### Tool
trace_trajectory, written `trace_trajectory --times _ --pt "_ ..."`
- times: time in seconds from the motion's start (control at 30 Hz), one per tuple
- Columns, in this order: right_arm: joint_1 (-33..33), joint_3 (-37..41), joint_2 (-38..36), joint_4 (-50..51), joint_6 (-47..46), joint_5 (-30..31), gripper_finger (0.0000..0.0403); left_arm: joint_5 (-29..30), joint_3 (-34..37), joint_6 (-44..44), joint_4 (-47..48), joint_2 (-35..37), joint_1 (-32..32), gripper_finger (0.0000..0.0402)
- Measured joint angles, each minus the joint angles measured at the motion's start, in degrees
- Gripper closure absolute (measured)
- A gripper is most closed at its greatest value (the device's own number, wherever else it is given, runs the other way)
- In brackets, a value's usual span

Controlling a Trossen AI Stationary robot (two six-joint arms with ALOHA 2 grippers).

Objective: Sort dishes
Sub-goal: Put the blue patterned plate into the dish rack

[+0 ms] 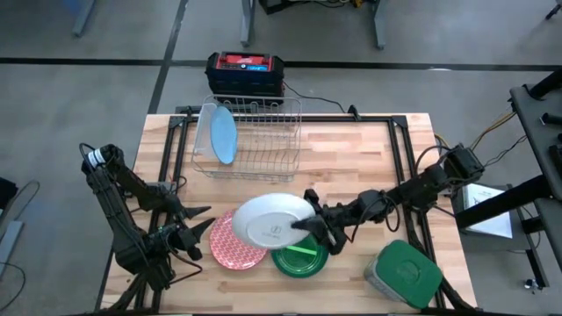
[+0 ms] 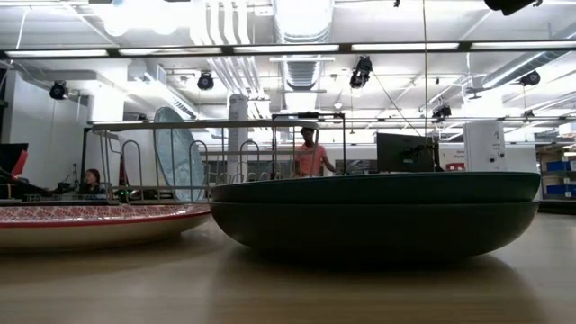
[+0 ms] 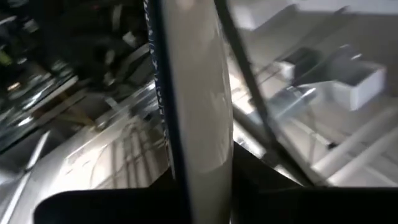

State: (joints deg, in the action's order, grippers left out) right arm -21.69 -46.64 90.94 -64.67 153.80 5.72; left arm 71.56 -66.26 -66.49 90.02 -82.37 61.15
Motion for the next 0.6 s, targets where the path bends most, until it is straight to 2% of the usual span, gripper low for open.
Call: trace_trajectory --times 0.1,0.4,0.5,0.6 --pt "-0.11 -0.13 0.00 -0.26 0.61 -2.23 0.0376 0.03 0.00 0.81 0.00 0.00 -0.09 0.0245" --pt "-0.02 -1.26 1.20 -0.24 -2.24 0.18 0.0381 1.52 0.00 2.98 0.00 0.00 -0.62 0.0245" --pt "0.34 -2.07 1.60 -2.10 -15.66 2.40 0.0381 1.54 0.00 3.01 0.00 -0.01 -0.85 0.0245" --pt "1.42 -4.17 1.16 -5.04 -40.11 8.30 0.0381 3.25 0.00 3.05 -0.02 0.00 -1.15 0.0245"
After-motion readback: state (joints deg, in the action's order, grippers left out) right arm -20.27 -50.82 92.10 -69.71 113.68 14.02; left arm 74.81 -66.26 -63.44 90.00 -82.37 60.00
